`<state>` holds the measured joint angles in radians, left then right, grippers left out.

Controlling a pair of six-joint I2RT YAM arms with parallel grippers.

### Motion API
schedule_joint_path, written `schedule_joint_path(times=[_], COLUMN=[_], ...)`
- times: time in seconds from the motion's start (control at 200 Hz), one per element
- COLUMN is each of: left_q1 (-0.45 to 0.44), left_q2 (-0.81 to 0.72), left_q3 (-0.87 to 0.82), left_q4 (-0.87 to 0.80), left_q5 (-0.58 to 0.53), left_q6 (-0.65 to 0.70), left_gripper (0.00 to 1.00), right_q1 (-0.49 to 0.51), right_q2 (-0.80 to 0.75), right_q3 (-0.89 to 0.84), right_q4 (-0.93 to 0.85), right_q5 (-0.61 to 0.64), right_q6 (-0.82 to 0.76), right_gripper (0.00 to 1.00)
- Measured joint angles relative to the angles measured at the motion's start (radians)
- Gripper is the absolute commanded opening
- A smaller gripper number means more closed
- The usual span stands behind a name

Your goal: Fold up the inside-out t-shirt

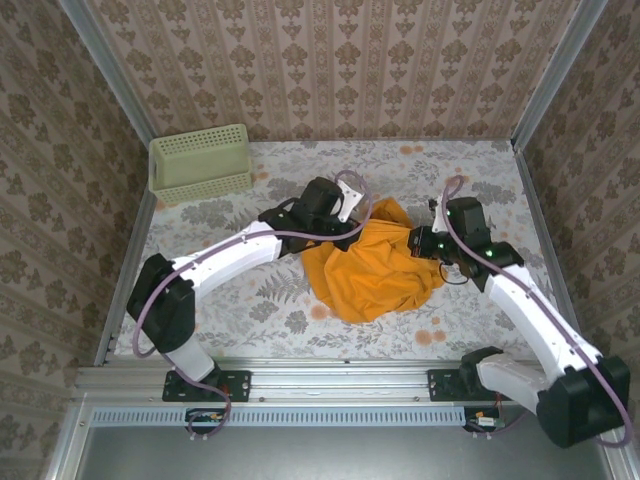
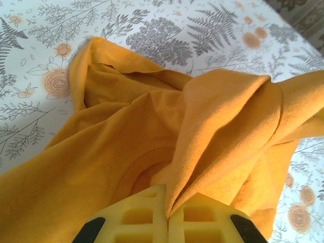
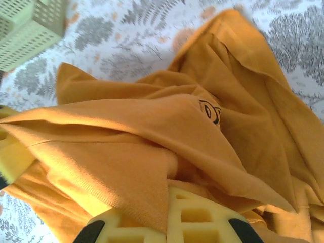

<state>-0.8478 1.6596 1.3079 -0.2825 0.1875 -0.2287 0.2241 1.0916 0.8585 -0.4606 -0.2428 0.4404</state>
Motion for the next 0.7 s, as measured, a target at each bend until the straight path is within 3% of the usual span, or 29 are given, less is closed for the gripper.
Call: schedule_joint_path(times=[0.175,0.38,0.54,0.7], left_q1=[0.01,0.024,0.047,0.069], left_q2=[0.086,0.192,0.203,0.203], left_q3=[0.043,0.072,0.072,0.072], left_q4=[-0.021,-0.039,-0.058,-0.065], left_q5=[-0.028,-0.027,-0.026,-0.024], left_q6=[0.006,0.003,-0.018,-0.035], left_gripper=[0.0,0.0,0.0,0.0], right_q1=[-0.047,-0.053,-0.057,-0.021], right_q2=[0.27,0.554,0.523,0.293], right_q3=[0.16,0.311,0.316,0.22], right_q4=[-0.046,-0.076,-0.124,-0.129], right_q5=[0.056,0.225,0.32,0.34], right_q6=[-0.029,-0.054,-0.076,-0.061], right_gripper=[0.01,0.32,0.42,0.49])
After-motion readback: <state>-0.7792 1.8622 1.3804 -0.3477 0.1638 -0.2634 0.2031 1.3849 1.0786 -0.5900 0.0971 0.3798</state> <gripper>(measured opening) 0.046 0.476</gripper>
